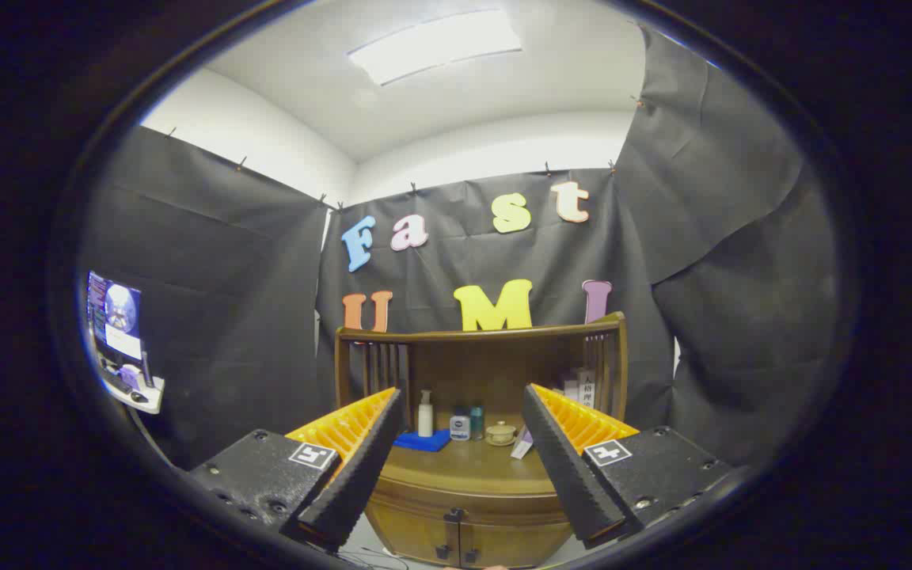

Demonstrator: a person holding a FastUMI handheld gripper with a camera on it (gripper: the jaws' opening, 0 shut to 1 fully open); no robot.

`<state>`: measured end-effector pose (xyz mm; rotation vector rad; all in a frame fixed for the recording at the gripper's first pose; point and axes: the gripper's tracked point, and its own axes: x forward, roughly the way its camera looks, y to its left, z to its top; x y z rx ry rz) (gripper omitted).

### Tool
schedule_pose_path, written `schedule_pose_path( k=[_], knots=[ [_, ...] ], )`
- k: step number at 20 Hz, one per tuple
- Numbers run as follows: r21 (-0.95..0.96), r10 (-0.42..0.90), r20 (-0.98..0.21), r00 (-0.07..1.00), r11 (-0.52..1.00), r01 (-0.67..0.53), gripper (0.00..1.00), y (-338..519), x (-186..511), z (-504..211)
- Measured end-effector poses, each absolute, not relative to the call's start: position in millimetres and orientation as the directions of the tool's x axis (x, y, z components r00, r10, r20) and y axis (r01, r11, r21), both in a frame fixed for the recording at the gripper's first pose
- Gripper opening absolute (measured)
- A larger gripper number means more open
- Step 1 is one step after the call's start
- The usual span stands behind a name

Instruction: Pull open the drawer, take out the items inside it, and place them on the countertop above the cabinet.

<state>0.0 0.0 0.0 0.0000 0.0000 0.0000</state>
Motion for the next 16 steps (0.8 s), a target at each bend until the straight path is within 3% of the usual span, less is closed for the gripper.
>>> schedule_pose_path(
  k=[10, 16],
  knots=[
    [-0.010, -0.036, -0.024, 0.999, 0.999, 0.036, 0.99, 13.2, 20.1, -28.9],
    [-0.014, -0.072, -0.053, 0.996, 0.997, 0.071, 0.99, 36.5, 46.3, -86.5]
  ],
)
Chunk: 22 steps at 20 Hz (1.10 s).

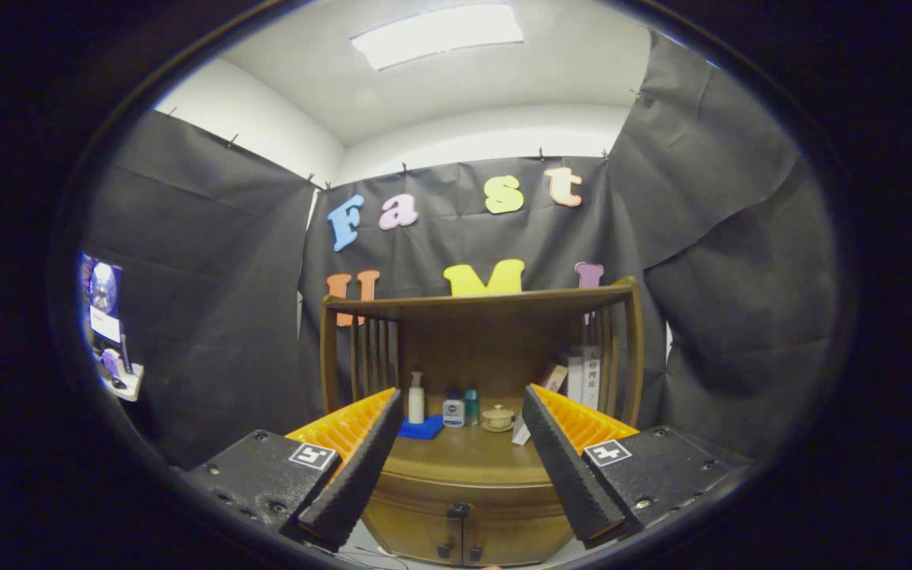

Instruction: Pull open the drawer, take out the items inside it, and place them on the countertop above the cabinet.

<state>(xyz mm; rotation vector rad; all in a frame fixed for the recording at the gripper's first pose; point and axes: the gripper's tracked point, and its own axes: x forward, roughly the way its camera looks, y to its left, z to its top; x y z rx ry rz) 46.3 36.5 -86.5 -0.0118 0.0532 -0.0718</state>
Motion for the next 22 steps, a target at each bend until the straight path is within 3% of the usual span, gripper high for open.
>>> schedule_pose_path(
  k=[15, 22],
  knots=[
    [-0.031, -0.085, -0.328, 0.941, 0.996, 0.079, 0.98, 45.3, 126.2, -326.6],
    [-0.064, -0.177, -0.489, 0.854, 0.984, 0.167, 0.80, 5.6, 156.8, -431.3]
  ],
)
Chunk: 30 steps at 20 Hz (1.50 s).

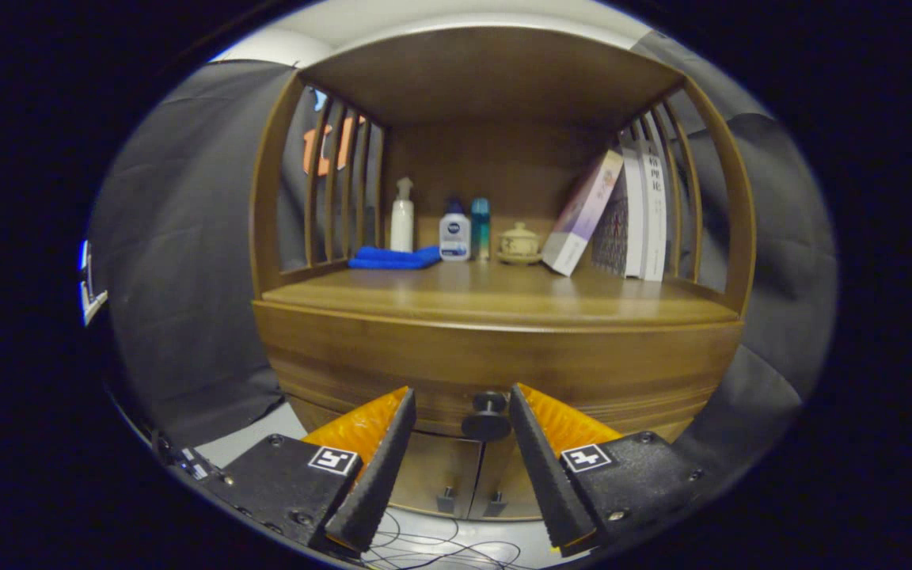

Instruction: Pull open the drawer, take out the items inside it, and place them on the countertop above the cabinet.

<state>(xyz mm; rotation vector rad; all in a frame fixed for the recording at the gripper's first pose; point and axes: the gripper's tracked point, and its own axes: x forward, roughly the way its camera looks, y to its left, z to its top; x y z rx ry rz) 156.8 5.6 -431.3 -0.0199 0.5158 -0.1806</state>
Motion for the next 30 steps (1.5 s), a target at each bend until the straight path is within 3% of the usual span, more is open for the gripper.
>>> schedule_pose_path(
  k=[7, 11, 18, 30],
  knots=[
    [-0.069, -0.231, -0.526, 0.819, 0.971, 0.230, 0.68, -10.6, 169.5, -463.4],
    [-0.128, -0.278, -0.526, 0.804, 0.960, 0.248, 0.53, -15.9, 177.7, -472.9],
    [-0.100, -0.282, -0.526, 0.803, 0.958, 0.270, 0.42, -18.3, 175.9, -473.9],
    [-0.115, -0.278, -0.528, 0.802, 0.959, 0.257, 0.39, -8.9, 136.1, -466.4]
  ],
)
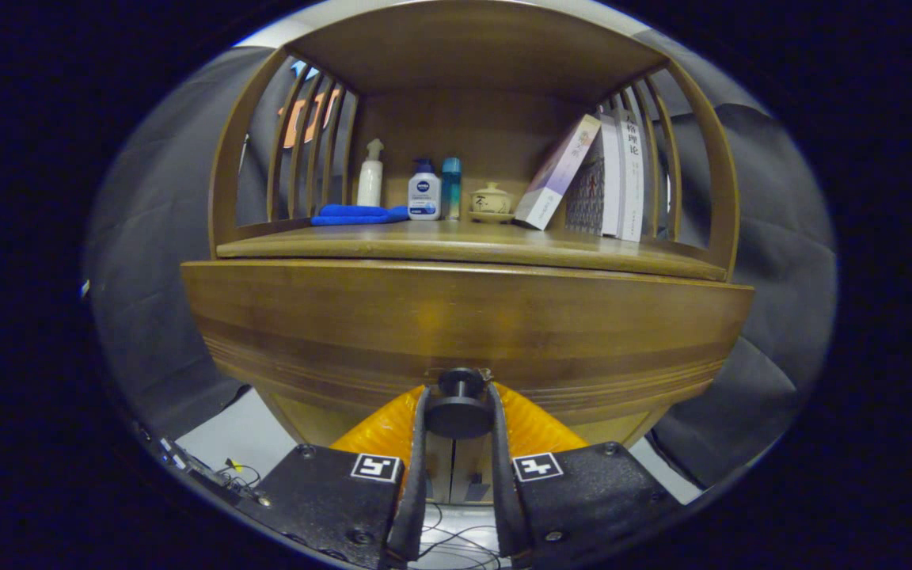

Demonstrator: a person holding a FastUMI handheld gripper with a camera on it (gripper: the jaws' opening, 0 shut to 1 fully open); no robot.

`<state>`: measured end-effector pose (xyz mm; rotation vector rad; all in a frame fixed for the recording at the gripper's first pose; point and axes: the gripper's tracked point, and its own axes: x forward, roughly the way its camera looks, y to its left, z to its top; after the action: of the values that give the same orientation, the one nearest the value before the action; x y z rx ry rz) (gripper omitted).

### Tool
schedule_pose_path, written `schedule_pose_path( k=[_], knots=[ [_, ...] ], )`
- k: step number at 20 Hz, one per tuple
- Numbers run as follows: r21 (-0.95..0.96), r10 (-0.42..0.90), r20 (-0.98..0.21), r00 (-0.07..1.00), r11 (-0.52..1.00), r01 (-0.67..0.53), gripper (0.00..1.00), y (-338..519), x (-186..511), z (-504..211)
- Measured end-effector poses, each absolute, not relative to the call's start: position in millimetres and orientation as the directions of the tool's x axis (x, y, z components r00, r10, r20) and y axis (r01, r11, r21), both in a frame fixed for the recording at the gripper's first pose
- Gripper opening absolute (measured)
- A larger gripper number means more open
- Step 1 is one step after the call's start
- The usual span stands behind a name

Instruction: Pull open the drawer, take out the items inside it, and place them on the countertop above the cabinet.

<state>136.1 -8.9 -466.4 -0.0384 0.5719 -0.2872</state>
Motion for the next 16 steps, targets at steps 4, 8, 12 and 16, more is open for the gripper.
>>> schedule_pose_path(
  k=[4, 8, 12, 16],
  knots=[
    [-0.112, -0.273, -0.525, 0.806, 0.961, 0.252, 0.39, -3.4, 115.9, -462.4],
    [-0.107, -0.259, -0.529, 0.808, 0.965, 0.239, 0.39, 2.1, 95.7, -458.4],
    [-0.109, -0.249, -0.531, 0.810, 0.968, 0.226, 0.39, 7.1, 77.8, -455.3],
    [-0.129, -0.248, -0.520, 0.817, 0.969, 0.212, 0.39, 11.9, 59.4, -452.6]
  ],
)
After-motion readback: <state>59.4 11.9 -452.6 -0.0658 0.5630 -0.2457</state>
